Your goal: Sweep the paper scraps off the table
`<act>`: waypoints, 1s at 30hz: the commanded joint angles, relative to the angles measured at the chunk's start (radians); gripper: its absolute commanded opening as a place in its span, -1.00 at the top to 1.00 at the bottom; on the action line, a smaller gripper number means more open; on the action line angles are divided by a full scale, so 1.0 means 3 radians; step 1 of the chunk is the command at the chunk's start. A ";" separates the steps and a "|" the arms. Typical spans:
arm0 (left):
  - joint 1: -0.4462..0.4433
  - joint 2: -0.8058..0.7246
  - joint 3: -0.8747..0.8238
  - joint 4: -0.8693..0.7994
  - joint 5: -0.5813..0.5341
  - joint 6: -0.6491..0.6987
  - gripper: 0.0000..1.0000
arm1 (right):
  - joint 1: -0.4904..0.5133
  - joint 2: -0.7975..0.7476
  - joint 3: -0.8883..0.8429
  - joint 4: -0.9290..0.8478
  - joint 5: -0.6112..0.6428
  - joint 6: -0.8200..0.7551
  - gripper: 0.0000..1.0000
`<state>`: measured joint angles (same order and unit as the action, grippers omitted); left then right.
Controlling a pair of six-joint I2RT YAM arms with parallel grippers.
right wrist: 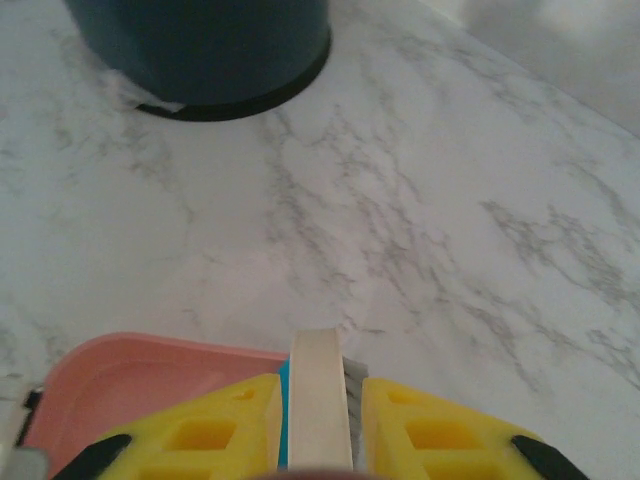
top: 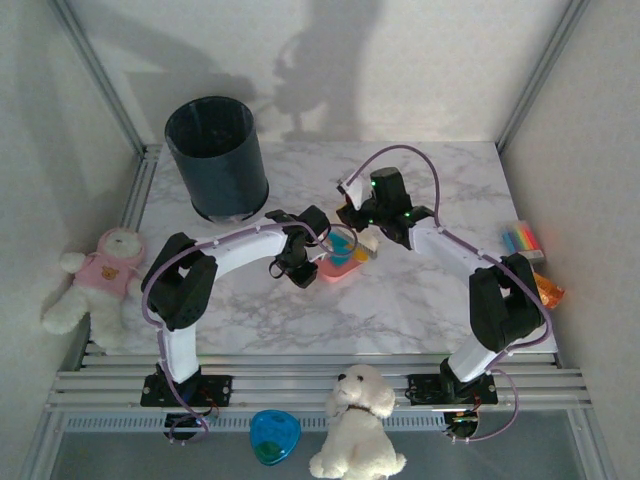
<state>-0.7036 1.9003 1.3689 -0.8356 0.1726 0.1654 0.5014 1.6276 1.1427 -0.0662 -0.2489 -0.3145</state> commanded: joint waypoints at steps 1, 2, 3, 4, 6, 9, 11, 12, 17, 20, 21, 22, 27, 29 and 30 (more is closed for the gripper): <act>-0.0056 -0.0035 0.0024 -0.0183 0.0100 0.0103 1.00 | 0.0030 -0.0127 0.0031 -0.0168 -0.0306 -0.0155 1.00; -0.0057 -0.0035 0.0021 -0.0185 0.0103 0.0103 1.00 | 0.0031 -0.0135 0.0040 -0.0192 -0.0319 -0.0163 1.00; -0.0062 -0.0030 0.0029 -0.0189 0.0113 0.0105 1.00 | 0.0032 -0.0148 0.0046 -0.0207 -0.0339 -0.0166 1.00; -0.0066 -0.0030 0.0033 -0.0194 0.0124 0.0108 1.00 | 0.0034 -0.0156 0.0051 -0.0216 -0.0363 -0.0175 1.00; -0.0076 -0.0031 0.0039 -0.0192 0.0135 0.0113 1.00 | 0.0035 -0.0173 0.0040 -0.0154 -0.0304 -0.0105 1.00; -0.0083 -0.0030 0.0035 -0.0194 0.0120 0.0106 1.00 | 0.0035 -0.0226 0.0004 0.0016 -0.0082 0.0041 1.00; -0.0087 -0.0030 0.0032 -0.0195 0.0111 0.0105 1.00 | 0.0034 -0.0273 -0.0046 0.0172 0.0156 0.0151 1.00; -0.0088 -0.0030 0.0034 -0.0192 0.0105 0.0103 1.00 | 0.0034 -0.0294 -0.0067 0.0238 0.0272 0.0225 1.00; -0.0098 -0.0030 0.0042 -0.0203 0.0110 0.0101 1.00 | 0.0035 -0.0427 -0.0173 0.0425 0.0738 0.0677 1.00; -0.0106 -0.0027 0.0053 -0.0210 0.0106 0.0102 1.00 | 0.0043 -0.0522 -0.0281 0.0485 0.1058 0.0904 1.00; -0.0105 -0.0030 0.0054 -0.0210 0.0100 0.0098 1.00 | 0.0044 -0.0543 -0.0314 0.0486 0.1202 0.0972 1.00; -0.0113 -0.0034 0.0054 -0.0208 0.0099 0.0098 1.00 | 0.0046 -0.0572 -0.0364 0.0500 0.1353 0.1049 1.00; -0.0113 -0.0045 0.0047 -0.0215 0.0100 0.0093 1.00 | 0.0064 -0.0654 -0.0581 0.0609 0.1698 0.1382 1.00; -0.0113 -0.0045 0.0049 -0.0211 0.0089 0.0088 1.00 | 0.0090 -0.0655 -0.0600 0.0569 0.1831 0.1465 1.00; -0.0119 -0.0040 0.0049 -0.0211 0.0090 0.0088 1.00 | 0.0115 -0.0659 -0.0615 0.0559 0.1903 0.1498 1.00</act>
<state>-0.7269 1.9003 1.3689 -0.8429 0.1875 0.1772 0.5144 1.4601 0.9680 0.0628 0.2157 0.0574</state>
